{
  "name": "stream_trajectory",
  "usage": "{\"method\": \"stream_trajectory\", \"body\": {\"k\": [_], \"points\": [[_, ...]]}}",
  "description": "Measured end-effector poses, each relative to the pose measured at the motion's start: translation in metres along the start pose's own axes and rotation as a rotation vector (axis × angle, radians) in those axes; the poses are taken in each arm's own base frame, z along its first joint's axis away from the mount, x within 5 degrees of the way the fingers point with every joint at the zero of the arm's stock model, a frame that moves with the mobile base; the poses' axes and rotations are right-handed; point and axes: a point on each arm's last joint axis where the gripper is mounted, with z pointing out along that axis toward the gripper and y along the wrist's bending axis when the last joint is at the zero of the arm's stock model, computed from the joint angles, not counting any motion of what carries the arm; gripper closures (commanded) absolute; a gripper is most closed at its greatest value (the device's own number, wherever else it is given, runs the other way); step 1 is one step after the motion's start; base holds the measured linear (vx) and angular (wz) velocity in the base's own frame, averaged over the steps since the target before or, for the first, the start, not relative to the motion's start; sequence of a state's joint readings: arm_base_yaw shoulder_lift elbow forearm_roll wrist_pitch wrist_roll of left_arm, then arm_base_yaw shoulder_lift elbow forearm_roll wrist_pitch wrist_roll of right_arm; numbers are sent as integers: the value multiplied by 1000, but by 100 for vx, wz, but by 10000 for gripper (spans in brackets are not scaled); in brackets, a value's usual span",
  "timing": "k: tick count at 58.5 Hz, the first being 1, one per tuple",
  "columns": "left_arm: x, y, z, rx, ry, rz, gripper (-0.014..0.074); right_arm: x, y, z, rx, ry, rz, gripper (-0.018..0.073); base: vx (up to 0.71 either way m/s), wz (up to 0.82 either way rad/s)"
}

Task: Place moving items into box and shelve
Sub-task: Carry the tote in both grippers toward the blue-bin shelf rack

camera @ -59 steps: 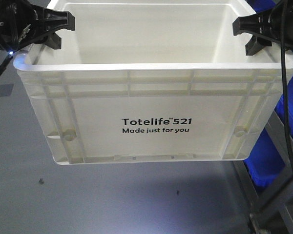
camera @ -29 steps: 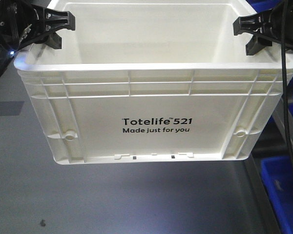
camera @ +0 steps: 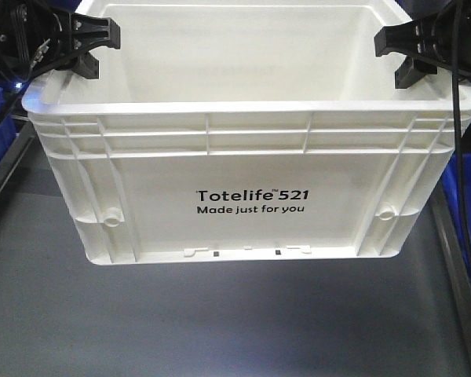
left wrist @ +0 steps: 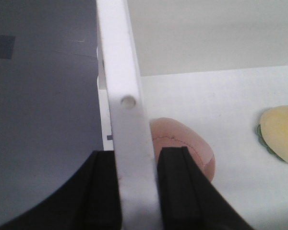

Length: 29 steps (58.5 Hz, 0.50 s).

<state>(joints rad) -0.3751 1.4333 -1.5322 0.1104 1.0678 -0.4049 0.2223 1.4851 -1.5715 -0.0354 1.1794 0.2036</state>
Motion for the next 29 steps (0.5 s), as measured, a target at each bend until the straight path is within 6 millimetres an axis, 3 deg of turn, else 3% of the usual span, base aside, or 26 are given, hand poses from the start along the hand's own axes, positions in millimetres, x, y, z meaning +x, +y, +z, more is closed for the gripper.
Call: {"method": "stream_trajectory", "body": {"k": [29], "points": [[0, 0, 0, 0, 0, 0, 597, 0, 0, 0, 0, -1, 0, 560, 31, 44]]}}
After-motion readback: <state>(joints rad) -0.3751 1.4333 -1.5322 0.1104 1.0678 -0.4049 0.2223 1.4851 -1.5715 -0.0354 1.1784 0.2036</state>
